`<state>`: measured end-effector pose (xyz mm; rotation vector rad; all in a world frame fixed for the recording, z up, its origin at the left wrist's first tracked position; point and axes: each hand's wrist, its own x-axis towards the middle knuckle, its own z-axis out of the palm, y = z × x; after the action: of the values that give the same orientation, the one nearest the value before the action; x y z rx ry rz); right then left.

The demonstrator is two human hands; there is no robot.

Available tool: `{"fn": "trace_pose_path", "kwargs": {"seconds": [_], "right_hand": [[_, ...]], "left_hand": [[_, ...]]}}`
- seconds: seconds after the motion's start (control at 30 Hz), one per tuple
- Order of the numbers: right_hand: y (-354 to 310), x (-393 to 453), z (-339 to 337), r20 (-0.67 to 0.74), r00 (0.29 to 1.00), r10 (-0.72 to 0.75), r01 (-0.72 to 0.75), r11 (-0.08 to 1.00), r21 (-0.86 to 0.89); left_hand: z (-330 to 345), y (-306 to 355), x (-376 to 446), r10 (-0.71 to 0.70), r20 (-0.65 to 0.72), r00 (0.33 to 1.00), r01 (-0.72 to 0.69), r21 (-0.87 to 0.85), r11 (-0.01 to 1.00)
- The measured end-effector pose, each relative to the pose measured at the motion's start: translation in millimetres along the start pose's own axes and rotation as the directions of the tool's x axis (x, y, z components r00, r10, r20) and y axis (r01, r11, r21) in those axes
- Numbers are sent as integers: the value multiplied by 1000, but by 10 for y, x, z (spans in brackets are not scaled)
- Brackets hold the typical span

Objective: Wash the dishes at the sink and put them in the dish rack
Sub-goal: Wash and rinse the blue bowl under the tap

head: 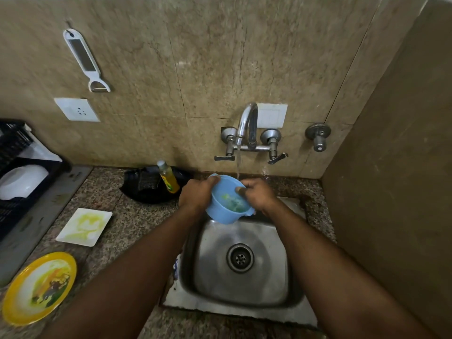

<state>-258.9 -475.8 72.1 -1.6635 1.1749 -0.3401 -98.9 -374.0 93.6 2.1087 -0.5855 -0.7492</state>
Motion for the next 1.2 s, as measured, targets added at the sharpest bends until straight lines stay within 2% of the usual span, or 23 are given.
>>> {"fn": "trace_pose_path", "kwargs": {"seconds": [0.07,0.13,0.2,0.27,0.3,0.37,0.43,0.5,0.57,0.7,0.87,0.97,1.07,1.2], "right_hand": [[-11,-49,22,-63,997,46,-40,996,81],[-27,-106,59,-80,993,86,-74,987,142],[-26,-136,76,-80,990,118,-104,981,167],[-21,-130,32,-69,989,134,-123,983,137],[-16,-103,5,-54,990,127,-121,987,103],[-29,-56,-34,-19,997,80,-79,995,58],[-65,-31,-44,23,999,33,-35,994,102],[-113,-51,-39,24,999,24,-27,994,109],[-131,-81,-48,-48,998,47,-42,995,87],[-92,-59,-62,-150,988,43,-39,999,29],[-53,-25,-101,20,1000,-10,10,999,32],[-62,-12,-75,-70,997,-30,32,999,28],[-60,0,-48,-143,989,40,-24,994,107],[-43,16,-103,-58,991,119,-94,941,325]], "left_hand": [[40,-3,25,-48,69,996,58,-159,986],[102,29,-74,-16,116,993,46,-264,963],[147,33,-173,24,98,995,1,-251,968],[139,34,-208,24,51,998,-12,-225,974],[128,25,-196,15,72,997,2,-231,973],[63,45,-189,-34,178,983,86,-292,953],[13,29,-172,-99,309,946,206,-336,919],[7,-17,-118,-106,373,922,252,-370,894],[33,-26,-130,-91,359,929,244,-409,879],[85,-22,-239,-25,170,985,86,-359,930],[18,-41,-217,-109,215,971,188,-392,901],[50,-6,-198,-117,212,970,208,-482,851],[71,33,-228,-95,142,985,152,-475,867],[40,-87,-160,-101,182,978,179,-489,854]]}}
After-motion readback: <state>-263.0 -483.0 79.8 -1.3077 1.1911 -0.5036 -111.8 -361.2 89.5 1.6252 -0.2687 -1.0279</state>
